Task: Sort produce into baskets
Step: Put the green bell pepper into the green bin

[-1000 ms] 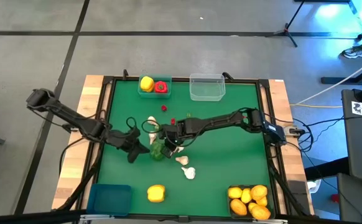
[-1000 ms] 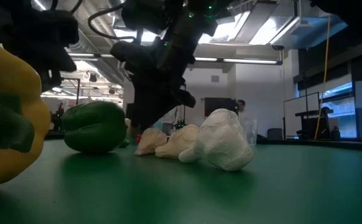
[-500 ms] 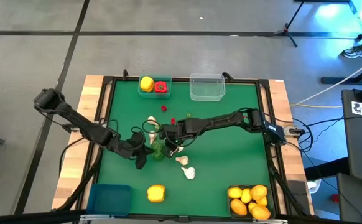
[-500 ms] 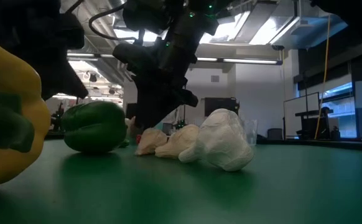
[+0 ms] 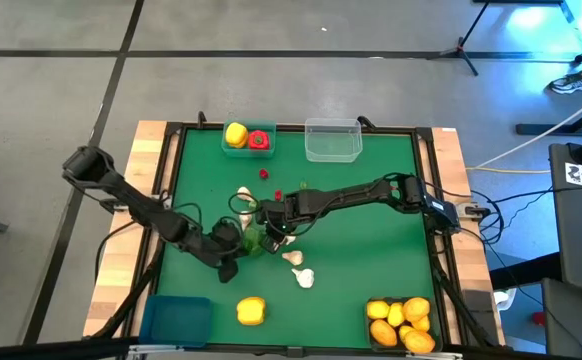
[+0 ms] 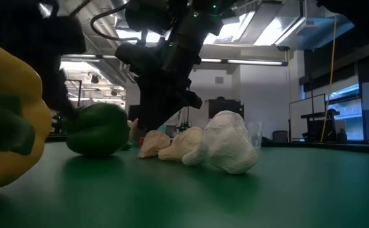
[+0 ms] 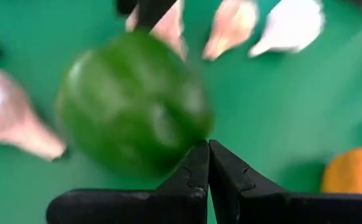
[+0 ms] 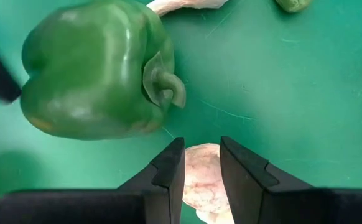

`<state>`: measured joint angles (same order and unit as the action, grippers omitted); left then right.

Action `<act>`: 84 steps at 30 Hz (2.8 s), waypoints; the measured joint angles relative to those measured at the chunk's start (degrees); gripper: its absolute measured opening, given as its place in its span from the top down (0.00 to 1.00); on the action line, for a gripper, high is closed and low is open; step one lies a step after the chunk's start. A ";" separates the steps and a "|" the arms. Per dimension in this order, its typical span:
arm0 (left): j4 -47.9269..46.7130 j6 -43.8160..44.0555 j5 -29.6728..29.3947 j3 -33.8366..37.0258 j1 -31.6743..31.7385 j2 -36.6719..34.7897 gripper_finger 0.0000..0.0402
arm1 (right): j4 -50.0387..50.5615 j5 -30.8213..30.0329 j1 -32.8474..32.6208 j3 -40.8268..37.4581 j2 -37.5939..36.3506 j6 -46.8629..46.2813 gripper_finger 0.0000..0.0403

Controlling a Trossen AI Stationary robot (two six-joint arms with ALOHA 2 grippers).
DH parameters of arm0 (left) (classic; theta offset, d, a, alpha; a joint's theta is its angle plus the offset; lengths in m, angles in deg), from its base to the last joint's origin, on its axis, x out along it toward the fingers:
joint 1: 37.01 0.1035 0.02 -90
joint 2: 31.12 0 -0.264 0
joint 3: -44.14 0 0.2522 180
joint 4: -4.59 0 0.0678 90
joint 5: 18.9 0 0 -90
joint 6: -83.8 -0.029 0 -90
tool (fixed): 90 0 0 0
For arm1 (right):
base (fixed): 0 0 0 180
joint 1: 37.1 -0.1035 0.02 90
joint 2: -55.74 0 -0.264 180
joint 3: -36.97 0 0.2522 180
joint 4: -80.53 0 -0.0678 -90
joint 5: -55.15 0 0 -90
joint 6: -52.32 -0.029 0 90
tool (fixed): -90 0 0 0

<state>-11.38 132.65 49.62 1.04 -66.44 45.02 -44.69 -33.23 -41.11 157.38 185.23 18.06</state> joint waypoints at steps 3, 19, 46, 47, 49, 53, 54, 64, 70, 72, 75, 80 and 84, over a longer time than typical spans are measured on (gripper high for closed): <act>-5.73 1.69 -0.25 0.00 -0.21 0.59 1.00 | -0.01 0.32 0.00 0.00 -0.02 0.00 0.76; -15.63 5.24 -6.09 0.00 -0.13 0.55 1.00 | 4.45 0.94 -0.02 5.67 -0.13 6.16 0.76; -10.87 -7.10 -7.57 0.02 6.63 0.52 1.00 | 8.27 5.46 1.46 5.30 1.12 22.71 0.42; -10.90 -7.10 -7.54 0.02 6.71 0.52 1.00 | 7.56 5.57 1.46 5.31 1.70 22.75 0.42; -10.85 -7.16 -7.45 0.02 6.87 0.52 1.00 | 5.93 7.12 1.46 5.31 2.21 22.69 0.44; -10.82 -7.02 -7.21 0.04 6.89 0.52 1.00 | 4.59 7.57 1.46 5.31 2.91 22.17 0.45; -10.76 -7.01 -7.14 0.04 6.89 0.52 1.00 | 4.62 7.58 1.46 5.31 2.93 22.07 0.45; -10.77 -7.08 -7.17 0.04 6.89 0.52 1.00 | 2.15 8.37 1.42 5.31 3.65 21.94 0.51; -10.74 -7.25 -7.19 0.07 6.93 0.52 1.00 | 1.62 8.50 1.42 5.31 4.94 21.12 0.60; -10.75 -7.30 -7.49 0.07 6.93 0.52 1.00 | 1.41 8.29 1.42 5.31 4.96 21.11 0.63; -10.90 -7.52 -8.12 0.09 6.93 0.52 1.00 | 0.64 6.83 1.43 5.31 4.96 21.27 0.67; -10.93 -8.54 -8.05 0.13 6.93 0.52 1.00 | 0.51 6.83 1.76 5.29 4.96 20.97 0.84; -10.94 -8.56 -7.54 0.13 6.91 0.48 1.00 | 0.52 5.29 1.81 5.29 4.94 20.76 0.97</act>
<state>-22.32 124.09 42.08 1.17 -59.53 45.50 -44.17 -27.93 -39.29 162.67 190.17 38.82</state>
